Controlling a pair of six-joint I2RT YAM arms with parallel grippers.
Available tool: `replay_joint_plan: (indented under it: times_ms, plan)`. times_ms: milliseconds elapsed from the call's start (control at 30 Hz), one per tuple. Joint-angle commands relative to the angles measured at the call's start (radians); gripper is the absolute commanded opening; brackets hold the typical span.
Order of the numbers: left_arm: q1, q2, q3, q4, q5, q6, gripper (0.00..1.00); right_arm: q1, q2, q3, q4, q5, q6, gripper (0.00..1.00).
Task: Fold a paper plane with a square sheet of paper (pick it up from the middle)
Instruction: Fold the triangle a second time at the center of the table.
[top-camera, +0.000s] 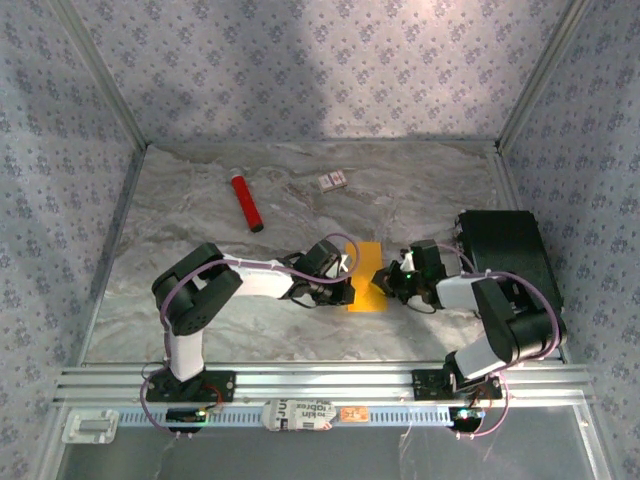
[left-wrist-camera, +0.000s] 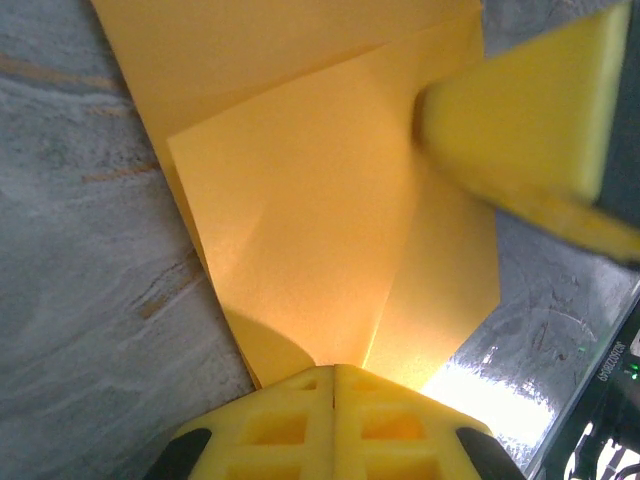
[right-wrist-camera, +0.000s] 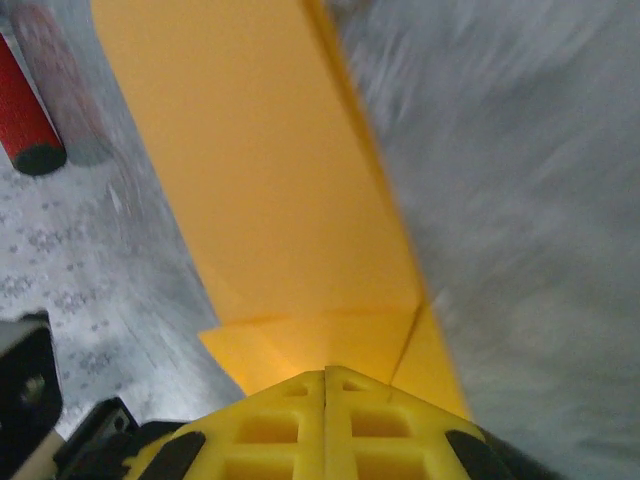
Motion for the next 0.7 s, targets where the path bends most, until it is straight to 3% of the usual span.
replay_joint_plan:
  times_ms: [0, 200, 500, 667]
  plan:
    - [0.002, 0.052, -0.039, -0.124, -0.022, 0.019, 0.00, -0.065, 0.018, 0.044, -0.039, 0.019, -0.058, 0.03]
    - [0.003, 0.054, -0.039, -0.120, -0.019, 0.019, 0.00, -0.129, 0.035, 0.075, -0.010, -0.031, -0.054, 0.03]
    - [0.003, 0.048, -0.035, -0.117, -0.019, 0.018, 0.00, 0.011, -0.034, 0.077, -0.061, 0.001, -0.055, 0.03]
    - [0.004, 0.041, -0.032, -0.117, -0.016, 0.021, 0.00, 0.011, 0.000, 0.018, -0.054, 0.047, -0.045, 0.02]
